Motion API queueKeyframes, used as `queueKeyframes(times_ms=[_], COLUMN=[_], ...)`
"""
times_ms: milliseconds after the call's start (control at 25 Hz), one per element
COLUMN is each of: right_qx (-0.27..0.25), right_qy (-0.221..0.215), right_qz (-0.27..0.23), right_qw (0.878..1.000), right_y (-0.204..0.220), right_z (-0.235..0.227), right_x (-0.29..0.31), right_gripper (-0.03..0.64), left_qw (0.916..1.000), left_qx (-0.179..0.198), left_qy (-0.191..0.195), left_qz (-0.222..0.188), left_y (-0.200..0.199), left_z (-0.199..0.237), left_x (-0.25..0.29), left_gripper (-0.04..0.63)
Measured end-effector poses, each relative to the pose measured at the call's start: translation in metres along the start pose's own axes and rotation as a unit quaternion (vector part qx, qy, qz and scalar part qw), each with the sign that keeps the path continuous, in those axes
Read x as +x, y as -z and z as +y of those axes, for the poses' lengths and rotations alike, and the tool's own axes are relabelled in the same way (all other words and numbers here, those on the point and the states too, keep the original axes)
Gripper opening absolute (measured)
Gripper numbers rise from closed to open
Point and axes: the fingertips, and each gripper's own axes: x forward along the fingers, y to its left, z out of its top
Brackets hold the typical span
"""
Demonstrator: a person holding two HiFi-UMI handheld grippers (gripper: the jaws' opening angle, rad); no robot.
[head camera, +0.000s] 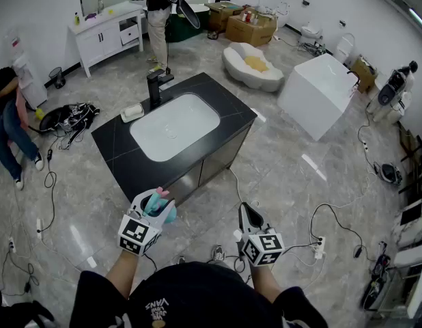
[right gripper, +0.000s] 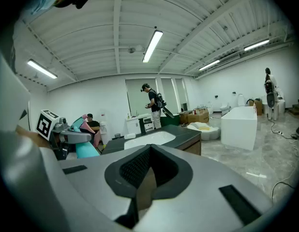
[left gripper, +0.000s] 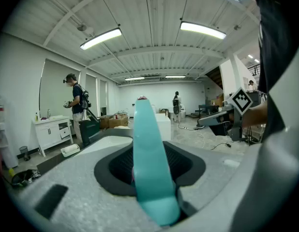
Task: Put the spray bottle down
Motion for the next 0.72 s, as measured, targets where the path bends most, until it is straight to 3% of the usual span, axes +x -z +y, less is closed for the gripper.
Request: queueKeyframes(times_ms=[720], right_qx=[0.033], right_qy=[0.031], right_qz=[-0.014], right_qw=[0.999], right_y=[0.011], right_z=[0.000], right_x=[-0.006], right_gripper=[0.003], left_qw=[0.9994], left_qx=[-0.001], left_qy=[0.032], left_qz=[-0.010], left_y=[0.003], left_z=[0.002], left_x=[0.010], left_gripper=[0.175])
